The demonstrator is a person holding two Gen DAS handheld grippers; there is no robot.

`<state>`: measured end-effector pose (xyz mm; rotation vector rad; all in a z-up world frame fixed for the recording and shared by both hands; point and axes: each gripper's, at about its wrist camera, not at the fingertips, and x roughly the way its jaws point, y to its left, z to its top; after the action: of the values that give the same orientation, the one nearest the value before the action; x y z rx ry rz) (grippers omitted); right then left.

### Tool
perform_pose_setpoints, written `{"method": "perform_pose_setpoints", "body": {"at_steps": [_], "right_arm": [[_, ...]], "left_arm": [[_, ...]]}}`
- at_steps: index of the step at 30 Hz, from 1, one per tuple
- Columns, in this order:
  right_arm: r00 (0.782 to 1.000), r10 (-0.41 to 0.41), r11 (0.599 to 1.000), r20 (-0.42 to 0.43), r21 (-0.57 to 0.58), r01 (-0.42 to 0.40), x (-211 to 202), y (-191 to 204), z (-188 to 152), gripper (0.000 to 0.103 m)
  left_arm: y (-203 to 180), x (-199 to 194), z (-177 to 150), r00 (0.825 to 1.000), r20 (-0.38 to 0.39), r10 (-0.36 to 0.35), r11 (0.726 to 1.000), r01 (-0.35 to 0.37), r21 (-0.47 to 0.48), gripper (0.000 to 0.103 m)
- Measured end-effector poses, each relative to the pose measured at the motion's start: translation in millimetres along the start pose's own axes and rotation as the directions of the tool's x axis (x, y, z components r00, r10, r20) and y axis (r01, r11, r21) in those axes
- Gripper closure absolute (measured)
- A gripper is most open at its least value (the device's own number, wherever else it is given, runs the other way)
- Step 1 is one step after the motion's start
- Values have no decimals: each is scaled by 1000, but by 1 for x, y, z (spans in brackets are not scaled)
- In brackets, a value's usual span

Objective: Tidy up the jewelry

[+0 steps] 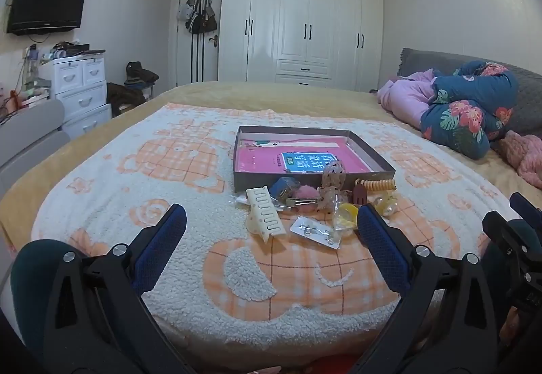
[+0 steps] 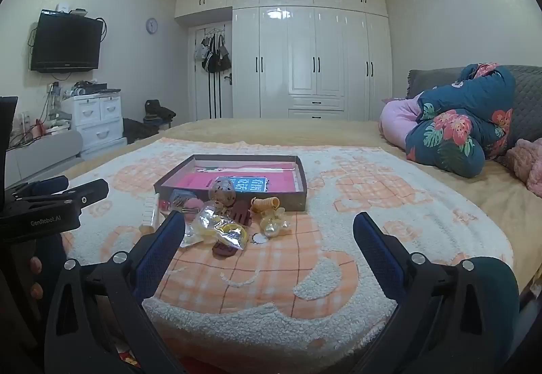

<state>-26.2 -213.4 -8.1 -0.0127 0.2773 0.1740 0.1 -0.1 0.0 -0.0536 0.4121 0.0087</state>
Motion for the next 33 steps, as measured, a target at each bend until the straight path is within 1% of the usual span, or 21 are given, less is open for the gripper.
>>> {"method": "perform_pose_setpoints", "body": {"at_steps": [2,8,33], "right_arm": [[1000,-2,1000,-12,0,2,1,0,0,6],[1000,3,1000,-10,3,-3,1,0,0,6],[1000,5,1000,-19,8,-5,2,0,-1,6]], "left_arm": [[1,-1,0,1000,5,0,1000,0,-6,11],[-2,-1,-1,1000,2,5,1000,-5,9,11],[0,2,-3,1000,2,-2,1000,2,12,11]]}}
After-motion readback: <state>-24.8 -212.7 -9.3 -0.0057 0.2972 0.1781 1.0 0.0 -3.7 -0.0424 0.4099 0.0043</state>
